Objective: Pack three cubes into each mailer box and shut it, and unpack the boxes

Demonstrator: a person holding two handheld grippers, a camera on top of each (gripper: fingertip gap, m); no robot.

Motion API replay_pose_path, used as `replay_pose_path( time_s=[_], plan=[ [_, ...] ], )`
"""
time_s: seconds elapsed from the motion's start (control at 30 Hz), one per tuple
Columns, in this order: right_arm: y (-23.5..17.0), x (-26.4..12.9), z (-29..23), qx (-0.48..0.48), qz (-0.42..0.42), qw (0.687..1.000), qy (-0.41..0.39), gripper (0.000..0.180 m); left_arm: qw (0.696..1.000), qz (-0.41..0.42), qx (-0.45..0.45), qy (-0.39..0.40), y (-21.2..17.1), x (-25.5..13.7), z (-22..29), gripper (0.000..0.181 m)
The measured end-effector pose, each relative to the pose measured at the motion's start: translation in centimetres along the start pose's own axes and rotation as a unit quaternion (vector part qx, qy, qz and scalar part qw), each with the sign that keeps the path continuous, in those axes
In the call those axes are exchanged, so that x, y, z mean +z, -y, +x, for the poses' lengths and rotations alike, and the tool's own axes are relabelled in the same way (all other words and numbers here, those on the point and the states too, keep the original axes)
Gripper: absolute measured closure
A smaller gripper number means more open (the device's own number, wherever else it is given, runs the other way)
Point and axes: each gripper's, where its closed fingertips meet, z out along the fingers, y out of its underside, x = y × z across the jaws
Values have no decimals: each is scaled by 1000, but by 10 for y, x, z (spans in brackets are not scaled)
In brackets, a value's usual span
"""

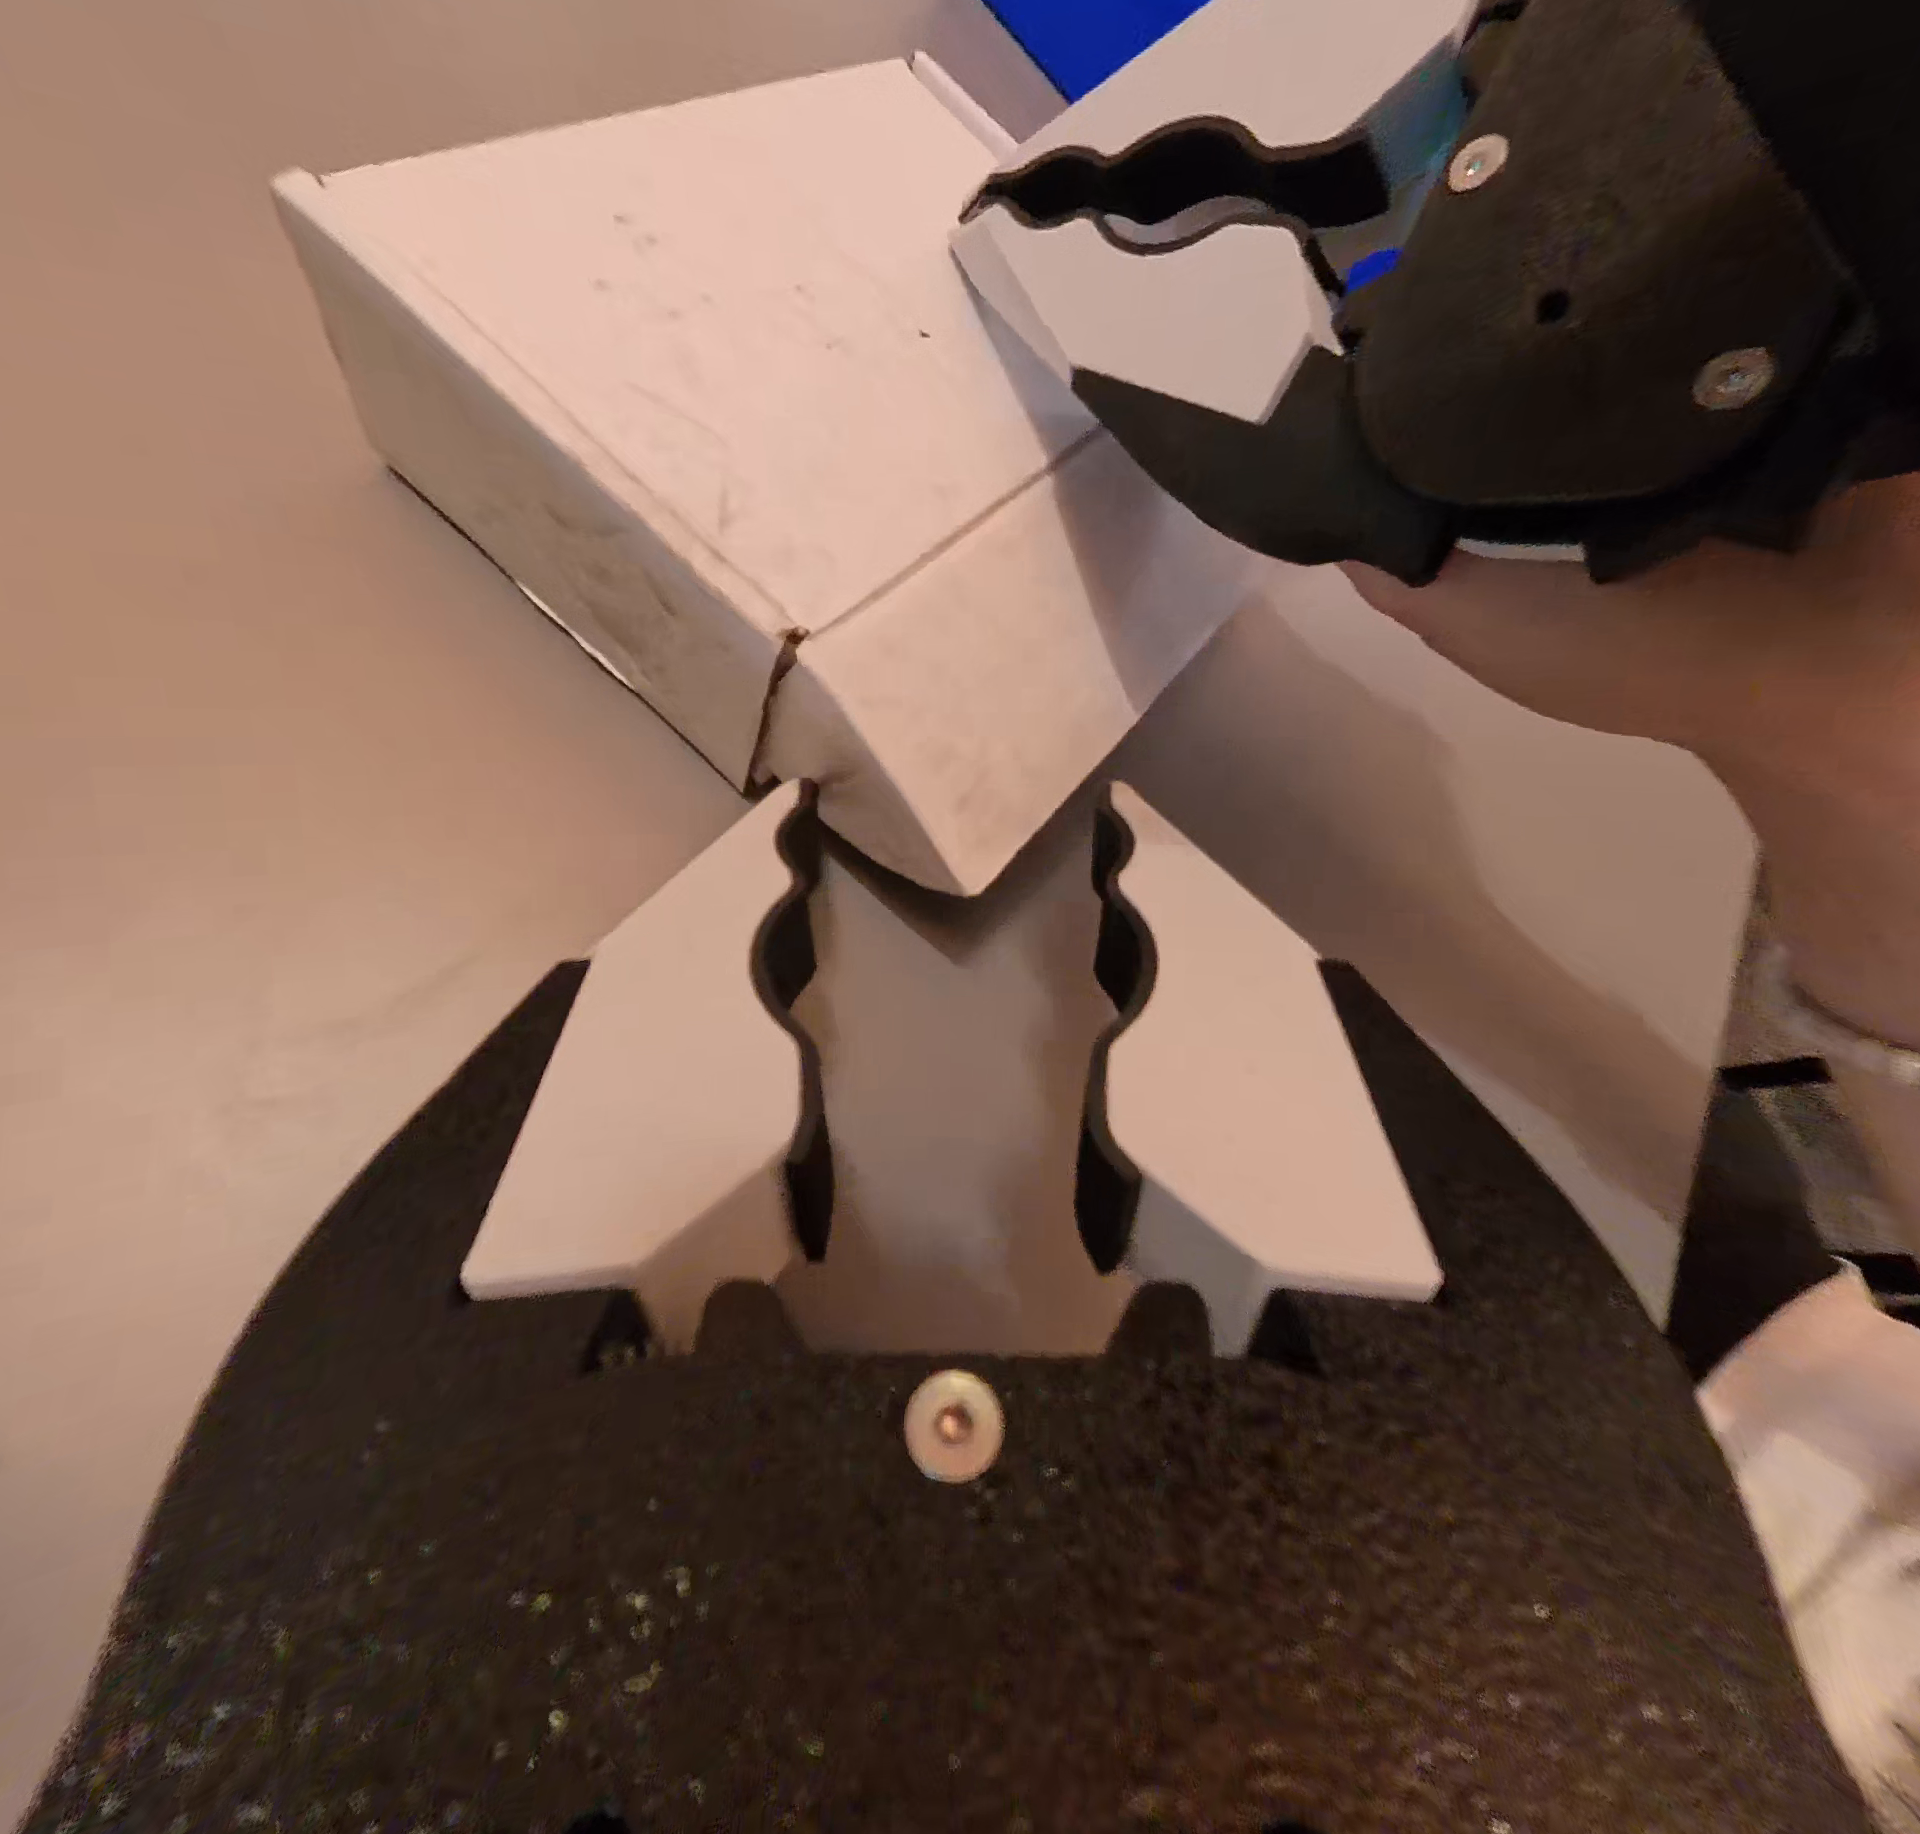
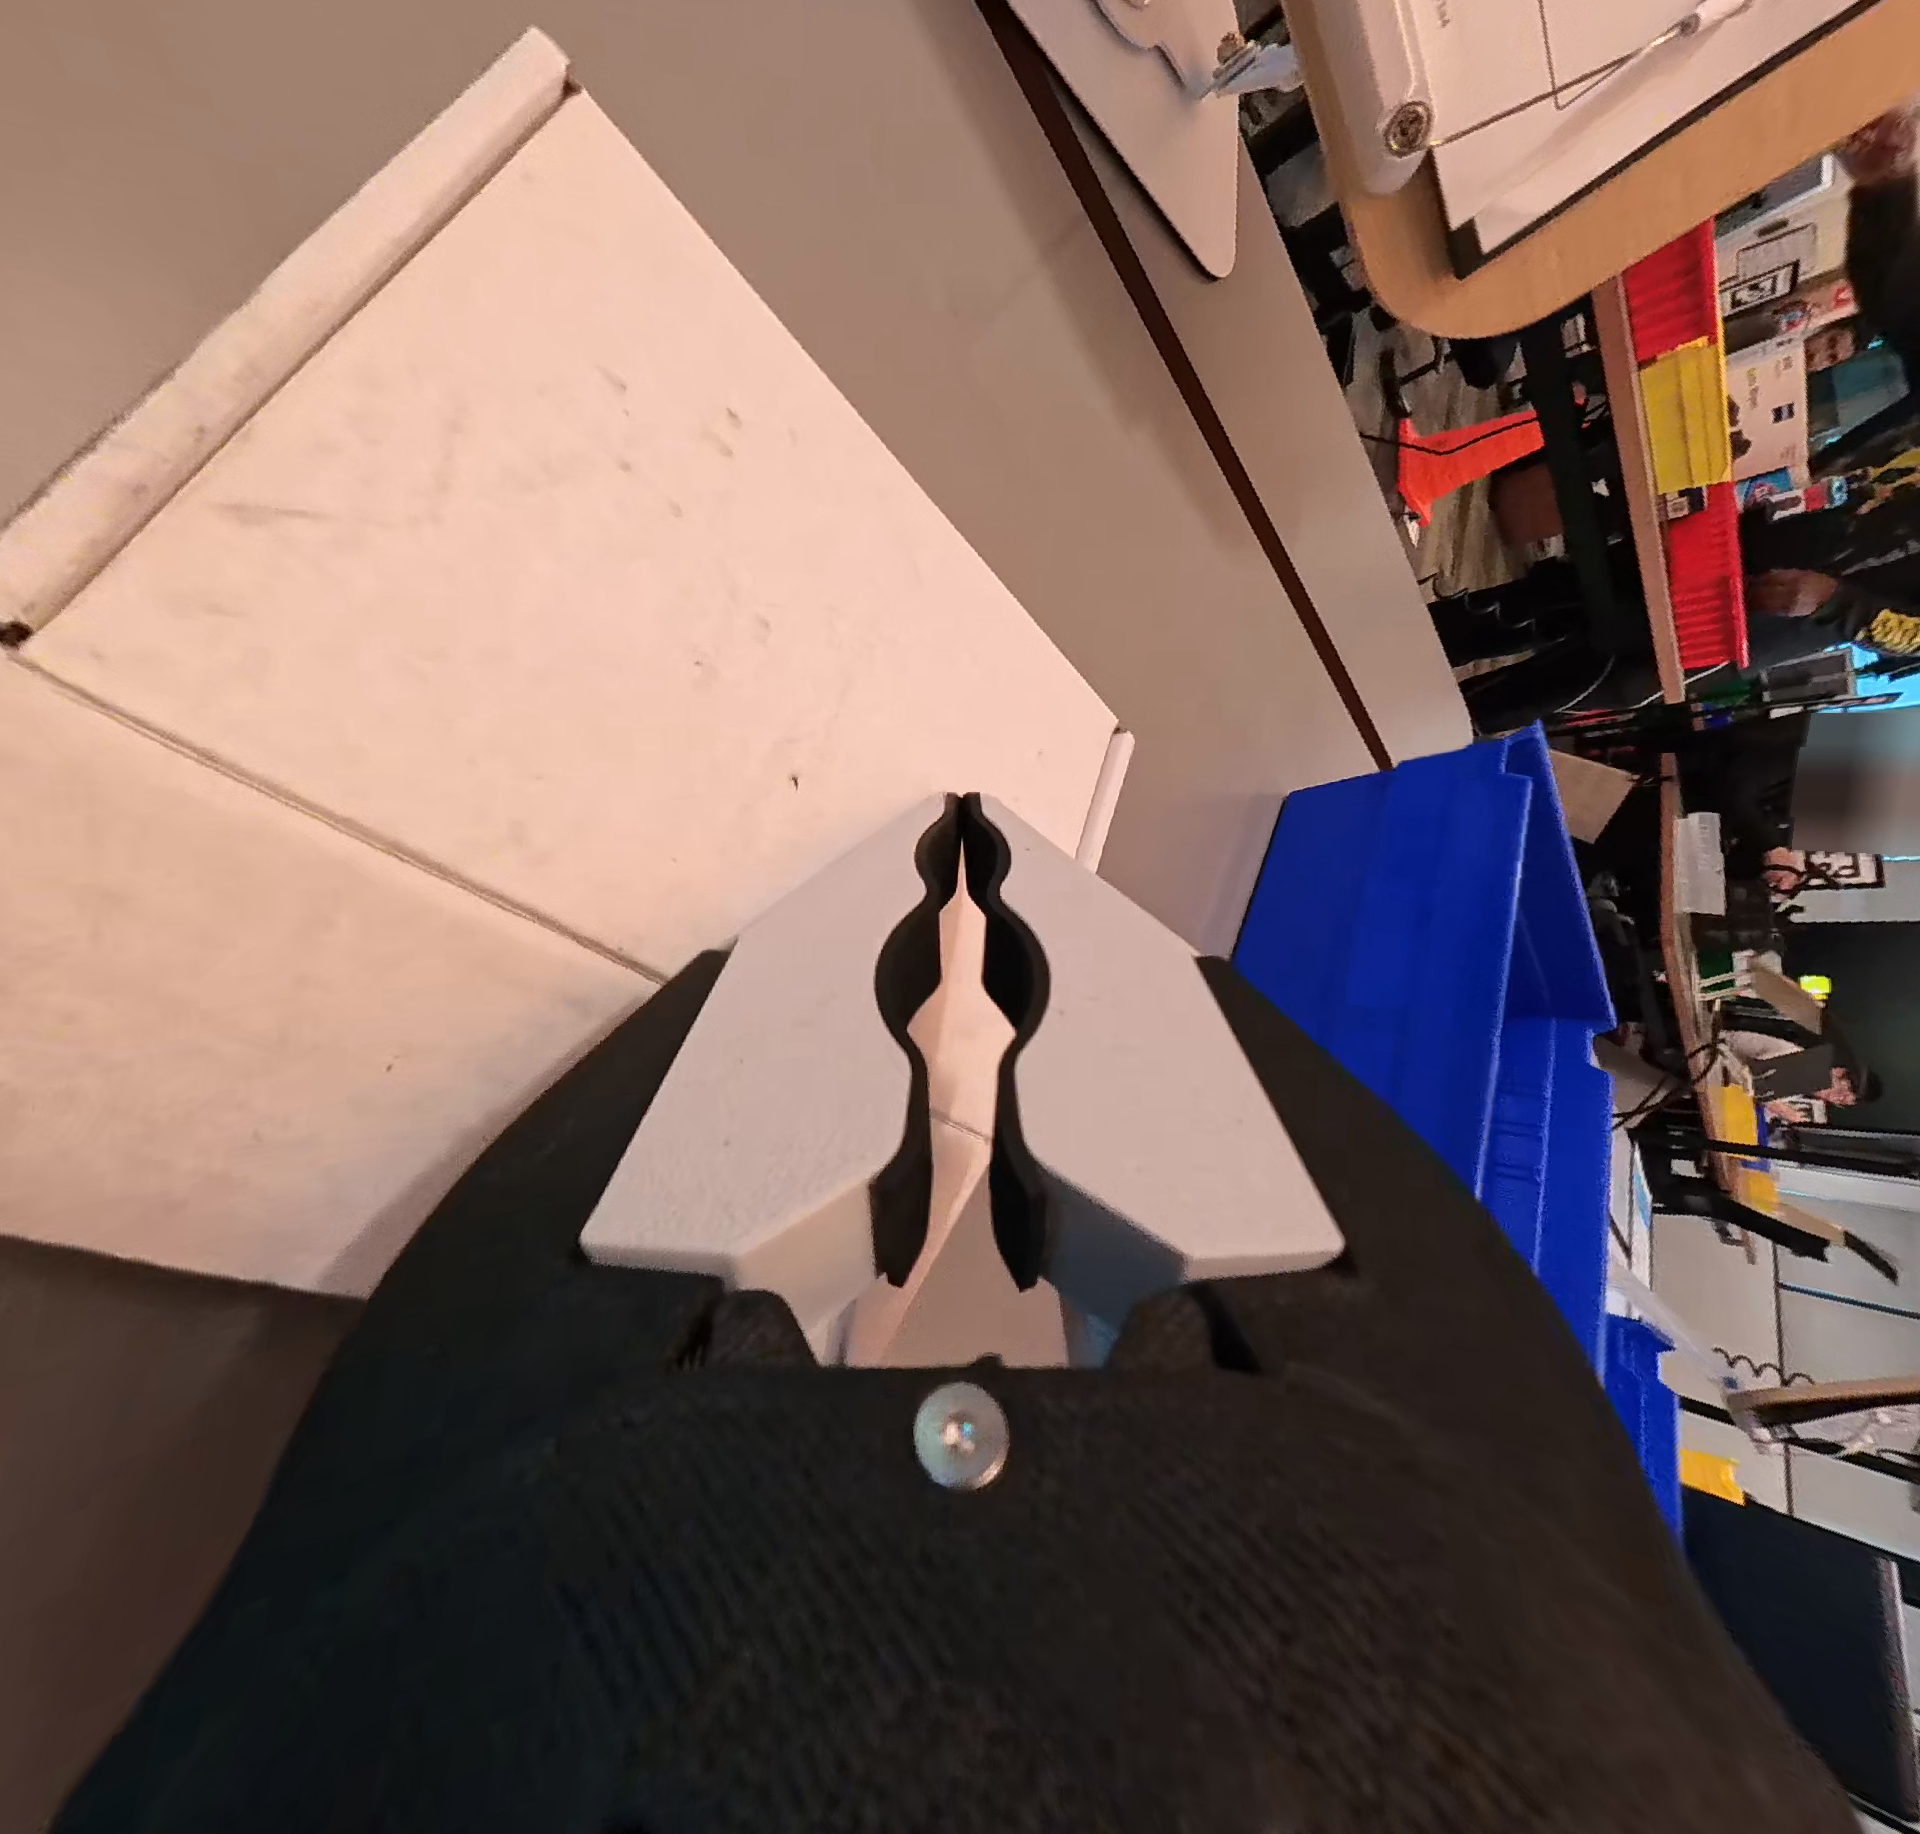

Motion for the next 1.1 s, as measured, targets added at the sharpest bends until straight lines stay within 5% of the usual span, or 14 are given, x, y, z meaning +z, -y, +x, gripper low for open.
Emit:
replay_pose_path(
  time_s=[0.77,0.97,1.1],
  plan=[
    [4,-12,16,-35,88,995,30,180,995,51,81,24,21,-21,-11,125],
    [-56,-52,75,61,107,991,46,180,985,130,100,58,50,-45,-17,153],
    [-86,-59,50,34,145,985,91,167,980,147,112,78,54,-45,-18,164]
  ],
)
